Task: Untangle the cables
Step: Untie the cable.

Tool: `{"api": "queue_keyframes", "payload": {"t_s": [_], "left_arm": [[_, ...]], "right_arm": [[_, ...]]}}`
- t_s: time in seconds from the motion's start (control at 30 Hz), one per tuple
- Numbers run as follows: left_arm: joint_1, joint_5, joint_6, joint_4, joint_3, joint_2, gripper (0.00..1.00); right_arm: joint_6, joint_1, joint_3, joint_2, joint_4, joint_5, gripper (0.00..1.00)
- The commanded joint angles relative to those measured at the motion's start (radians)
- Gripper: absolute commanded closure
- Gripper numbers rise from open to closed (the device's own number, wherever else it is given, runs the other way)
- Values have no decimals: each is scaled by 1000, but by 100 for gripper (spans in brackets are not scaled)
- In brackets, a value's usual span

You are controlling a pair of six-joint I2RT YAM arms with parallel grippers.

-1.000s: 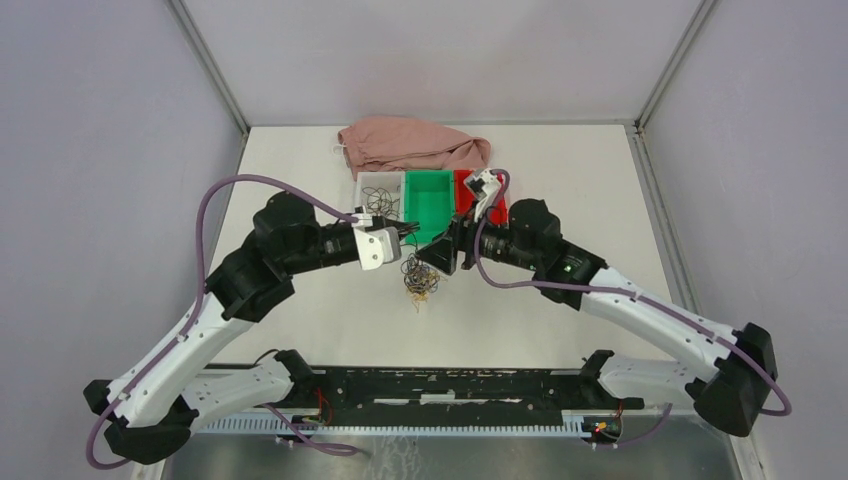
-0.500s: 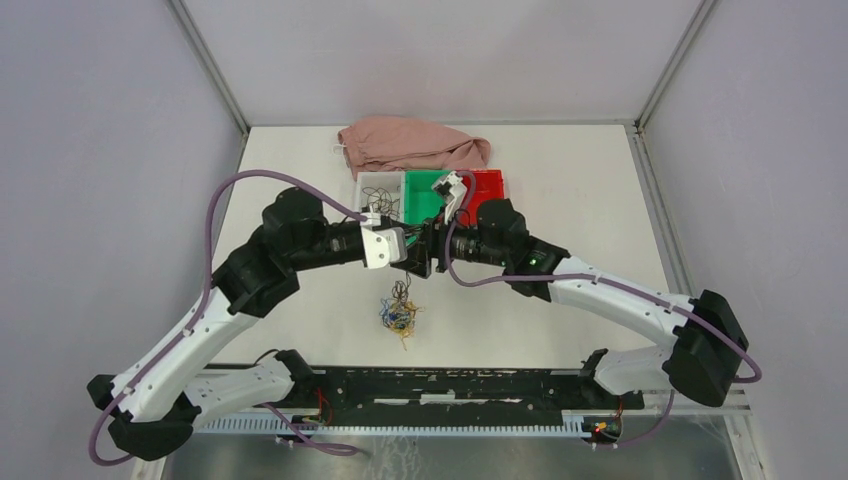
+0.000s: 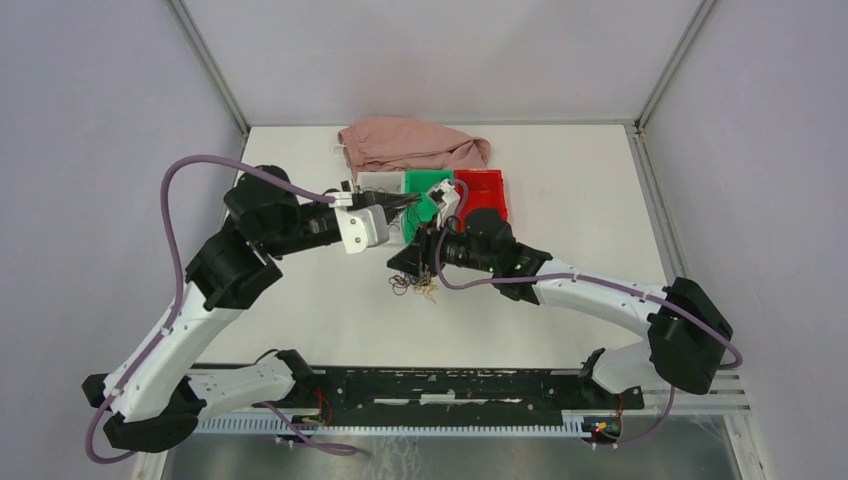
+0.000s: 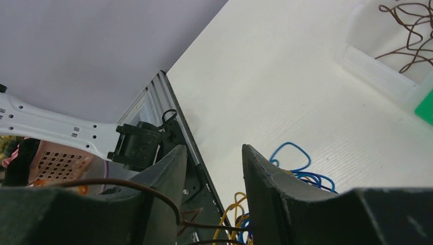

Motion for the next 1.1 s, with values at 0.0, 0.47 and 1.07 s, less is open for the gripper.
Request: {"api": "queue_keyframes", "payload": {"t_s": [0.0, 0.47, 1.07], "left_arm": [[-1, 21, -12, 52, 96, 11, 97], [-1, -41, 101, 71, 195, 19, 97], [0, -429, 412, 460, 297, 136, 97]], "right_arm": [[20, 4, -49, 25, 87, 44, 50], [-4, 2, -190, 79, 106, 179, 54], [-17, 4, -268, 64, 122, 217, 46]]}}
